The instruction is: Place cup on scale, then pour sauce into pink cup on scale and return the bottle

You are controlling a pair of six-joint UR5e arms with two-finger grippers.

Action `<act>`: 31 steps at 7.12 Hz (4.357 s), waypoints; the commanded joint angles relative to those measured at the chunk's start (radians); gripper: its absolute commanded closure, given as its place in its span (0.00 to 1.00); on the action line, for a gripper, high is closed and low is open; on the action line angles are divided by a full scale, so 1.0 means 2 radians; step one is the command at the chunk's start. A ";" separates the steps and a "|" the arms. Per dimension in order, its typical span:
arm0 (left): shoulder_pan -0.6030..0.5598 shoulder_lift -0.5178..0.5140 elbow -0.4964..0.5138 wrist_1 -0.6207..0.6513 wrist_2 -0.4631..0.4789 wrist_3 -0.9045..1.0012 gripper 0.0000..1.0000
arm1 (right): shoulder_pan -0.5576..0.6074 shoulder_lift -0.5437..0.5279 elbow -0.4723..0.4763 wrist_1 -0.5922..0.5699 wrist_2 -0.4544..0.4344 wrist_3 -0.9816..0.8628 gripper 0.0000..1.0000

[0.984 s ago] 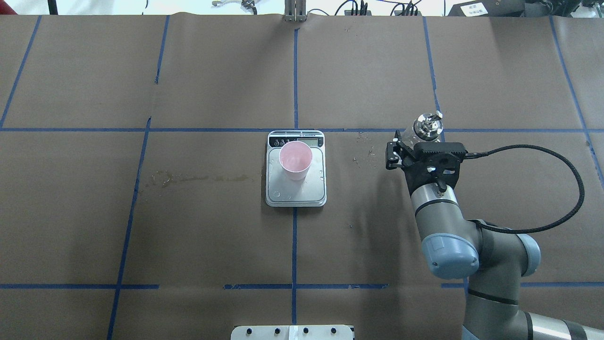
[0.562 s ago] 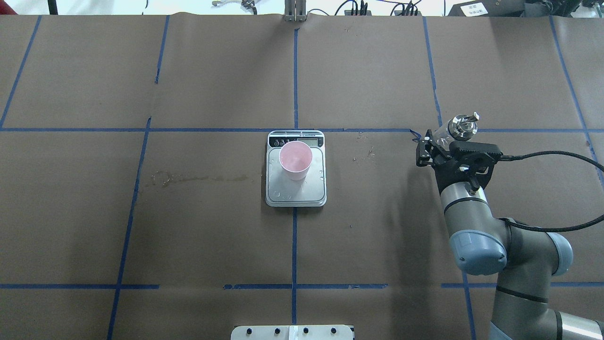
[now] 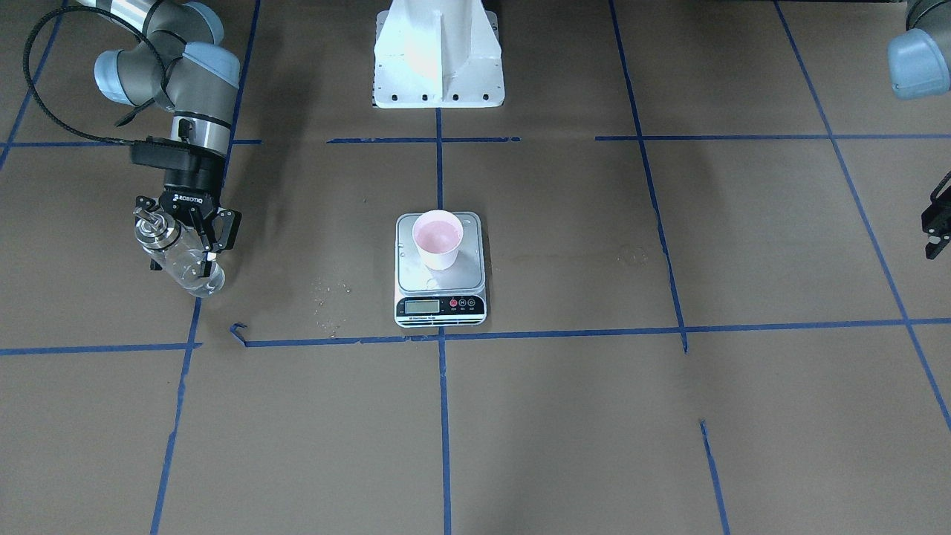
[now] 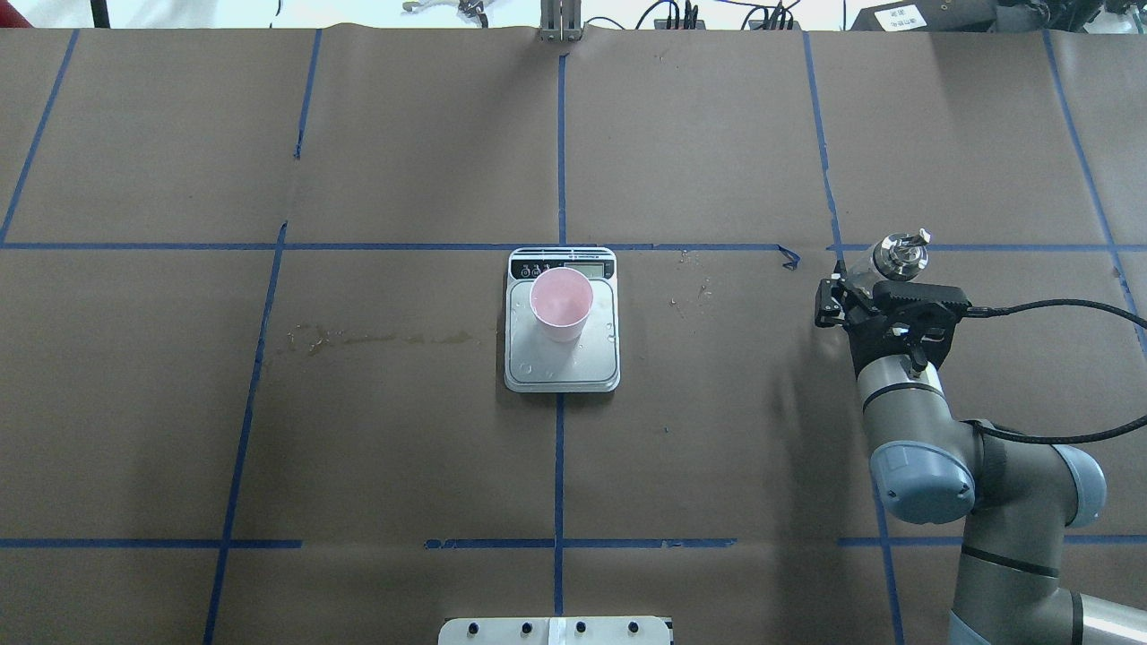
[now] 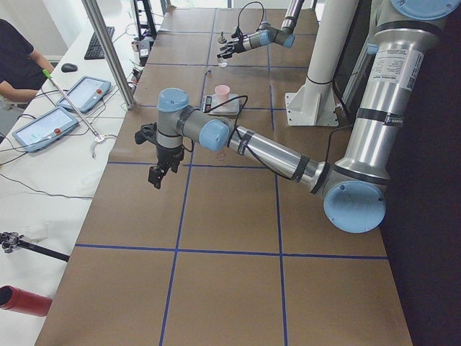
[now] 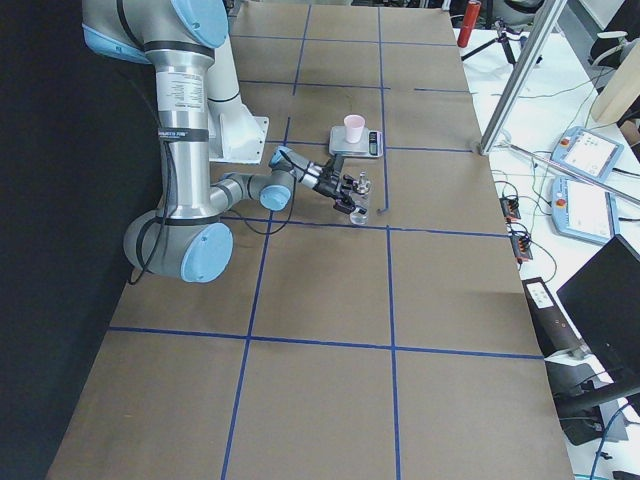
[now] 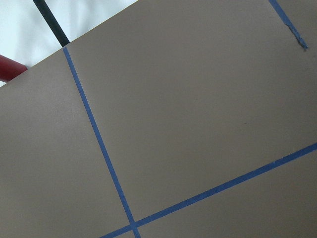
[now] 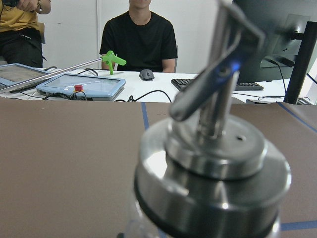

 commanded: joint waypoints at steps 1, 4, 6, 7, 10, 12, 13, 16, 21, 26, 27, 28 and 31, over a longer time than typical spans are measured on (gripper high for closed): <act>0.000 0.000 0.000 0.000 0.000 0.000 0.00 | 0.000 -0.002 -0.003 0.000 0.017 0.000 1.00; 0.000 -0.001 0.001 0.000 0.000 0.001 0.00 | 0.001 -0.003 0.000 0.001 0.036 0.000 1.00; 0.000 -0.003 0.004 0.000 0.001 0.001 0.00 | 0.002 -0.005 -0.002 0.001 0.037 0.000 0.00; 0.000 -0.003 0.002 0.000 0.001 0.001 0.00 | 0.003 -0.005 -0.002 0.001 0.039 -0.001 0.00; 0.000 -0.003 0.001 0.000 0.001 0.001 0.00 | 0.013 -0.007 0.033 -0.002 0.125 -0.011 0.00; 0.000 -0.004 0.001 0.000 0.000 0.001 0.00 | 0.026 -0.061 0.099 -0.005 0.231 -0.026 0.00; 0.000 -0.004 0.000 0.000 -0.001 0.001 0.00 | 0.036 -0.083 0.111 -0.005 0.274 -0.056 0.00; -0.001 -0.002 -0.003 0.000 -0.001 0.002 0.00 | 0.073 -0.076 0.219 -0.137 0.475 -0.061 0.00; -0.002 0.004 -0.003 0.000 0.000 0.005 0.00 | 0.232 0.180 0.325 -0.591 0.685 -0.130 0.00; -0.004 0.005 -0.005 0.000 -0.002 0.005 0.00 | 0.452 0.182 0.167 -0.616 0.723 -0.565 0.00; -0.008 0.005 -0.007 0.002 -0.001 0.005 0.00 | 0.507 0.175 0.099 -0.583 0.750 -0.666 0.00; -0.014 0.005 -0.005 0.003 -0.001 0.009 0.00 | 0.554 0.133 0.033 -0.501 0.800 -0.739 0.00; -0.073 0.028 0.018 0.008 -0.033 0.091 0.00 | 0.621 0.073 -0.188 -0.243 0.860 -0.834 0.00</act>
